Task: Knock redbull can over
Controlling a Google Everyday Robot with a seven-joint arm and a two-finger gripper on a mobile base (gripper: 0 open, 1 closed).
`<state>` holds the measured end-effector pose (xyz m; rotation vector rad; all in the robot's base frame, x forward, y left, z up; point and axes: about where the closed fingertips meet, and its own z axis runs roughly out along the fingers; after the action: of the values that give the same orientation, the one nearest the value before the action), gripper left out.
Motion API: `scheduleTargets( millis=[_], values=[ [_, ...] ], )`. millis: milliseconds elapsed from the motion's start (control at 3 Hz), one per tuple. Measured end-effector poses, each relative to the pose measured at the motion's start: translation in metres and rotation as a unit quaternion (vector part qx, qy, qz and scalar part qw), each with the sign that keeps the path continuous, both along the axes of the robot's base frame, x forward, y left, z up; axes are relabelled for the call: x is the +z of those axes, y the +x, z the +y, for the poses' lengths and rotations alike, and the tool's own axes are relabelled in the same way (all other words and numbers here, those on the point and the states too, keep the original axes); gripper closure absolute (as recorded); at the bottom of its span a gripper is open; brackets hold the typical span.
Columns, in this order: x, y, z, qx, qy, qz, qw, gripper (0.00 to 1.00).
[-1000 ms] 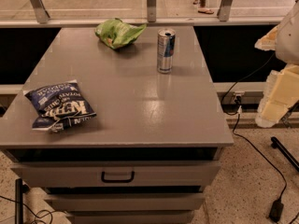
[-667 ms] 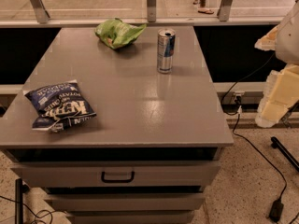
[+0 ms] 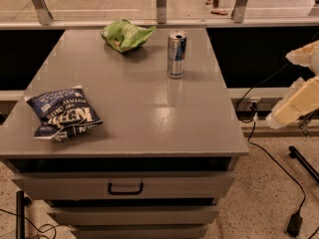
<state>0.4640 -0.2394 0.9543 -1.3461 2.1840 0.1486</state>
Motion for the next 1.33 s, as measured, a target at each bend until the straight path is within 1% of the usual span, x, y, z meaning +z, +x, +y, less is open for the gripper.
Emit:
scheduleTargets(
  millis=[333,667,1000,1333],
  values=[
    [-0.012,0.020,-0.012,-0.024,0.100,-0.060,0.9929,0.00],
    [-0.012,0.037,-0.003,-0.028,0.175,-0.099,0.9792,0.00],
    [-0.021,0.052,0.010,-0.027,0.226,-0.107,0.9679,0.00],
    [-0.021,0.052,0.010,-0.026,0.226,-0.107,0.9679,0.00]
  ],
)
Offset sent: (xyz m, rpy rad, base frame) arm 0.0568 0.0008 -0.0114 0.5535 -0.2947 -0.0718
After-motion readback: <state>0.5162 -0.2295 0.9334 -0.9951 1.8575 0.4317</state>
